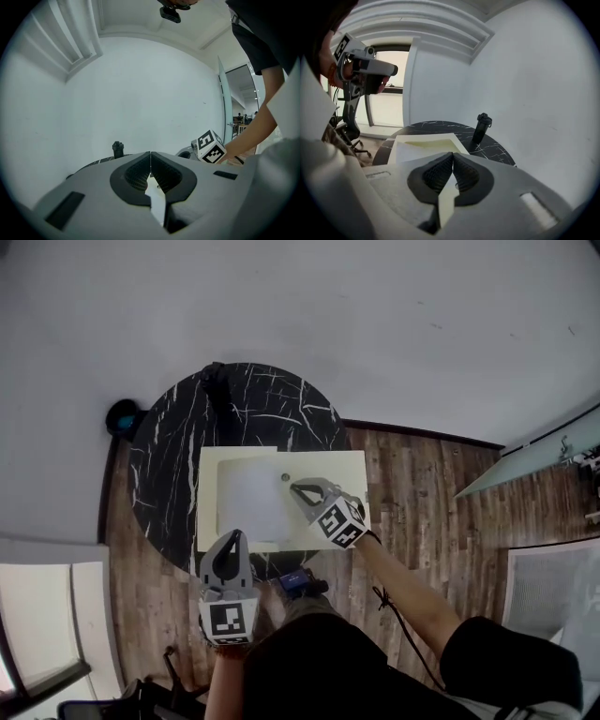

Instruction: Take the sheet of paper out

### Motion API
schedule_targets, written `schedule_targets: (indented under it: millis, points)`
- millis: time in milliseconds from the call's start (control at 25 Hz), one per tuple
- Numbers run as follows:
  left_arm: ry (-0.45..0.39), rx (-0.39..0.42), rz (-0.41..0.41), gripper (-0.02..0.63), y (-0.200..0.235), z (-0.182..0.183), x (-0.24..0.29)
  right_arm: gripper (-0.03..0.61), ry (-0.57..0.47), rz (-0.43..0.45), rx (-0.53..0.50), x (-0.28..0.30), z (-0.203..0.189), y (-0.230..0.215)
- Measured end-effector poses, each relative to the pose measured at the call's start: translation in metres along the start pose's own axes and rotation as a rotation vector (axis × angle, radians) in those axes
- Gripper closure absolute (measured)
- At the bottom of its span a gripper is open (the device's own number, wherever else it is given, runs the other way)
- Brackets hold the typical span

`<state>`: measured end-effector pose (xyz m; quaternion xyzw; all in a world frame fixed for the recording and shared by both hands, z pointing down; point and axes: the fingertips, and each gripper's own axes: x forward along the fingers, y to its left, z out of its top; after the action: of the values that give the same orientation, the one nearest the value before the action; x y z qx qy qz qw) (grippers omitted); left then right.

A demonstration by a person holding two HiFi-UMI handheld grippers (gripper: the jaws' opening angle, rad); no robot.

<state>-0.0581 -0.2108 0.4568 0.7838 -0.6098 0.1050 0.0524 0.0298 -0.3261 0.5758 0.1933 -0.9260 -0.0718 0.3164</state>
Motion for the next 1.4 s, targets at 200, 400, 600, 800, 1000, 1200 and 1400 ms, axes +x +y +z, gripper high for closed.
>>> schedule_targets:
  millis: [200,400,600,800,1000,1200,1400]
  points:
    - [0.043,-0.024,0.009,0.606,0.002,-0.014,0.011,0.577,0.055,0.132,-0.088,0.040,-0.018,0.007]
    - [0.081,-0.080,-0.005,0.606,0.006,-0.031,0.023,0.508,0.109,0.208,-0.124,0.070,-0.037,0.010]
    - [0.099,-0.059,-0.004,0.606,0.015,-0.041,0.023,0.508,0.191,0.276,-0.180,0.089,-0.067,0.019]
    - [0.116,-0.057,0.001,0.606,0.017,-0.044,0.026,0.504,0.279,0.335,-0.258,0.104,-0.099,0.020]
    - [0.132,-0.057,0.005,0.606,0.017,-0.049,0.027,0.469,0.325,0.388,-0.271,0.119,-0.116,0.027]
    - [0.147,-0.058,0.017,0.606,0.016,-0.053,0.023,0.457,0.349,0.418,-0.283,0.130,-0.125,0.032]
    - [0.168,-0.099,0.056,0.606,0.025,-0.060,0.013,0.458,0.374,0.460,-0.349,0.141,-0.131,0.041]
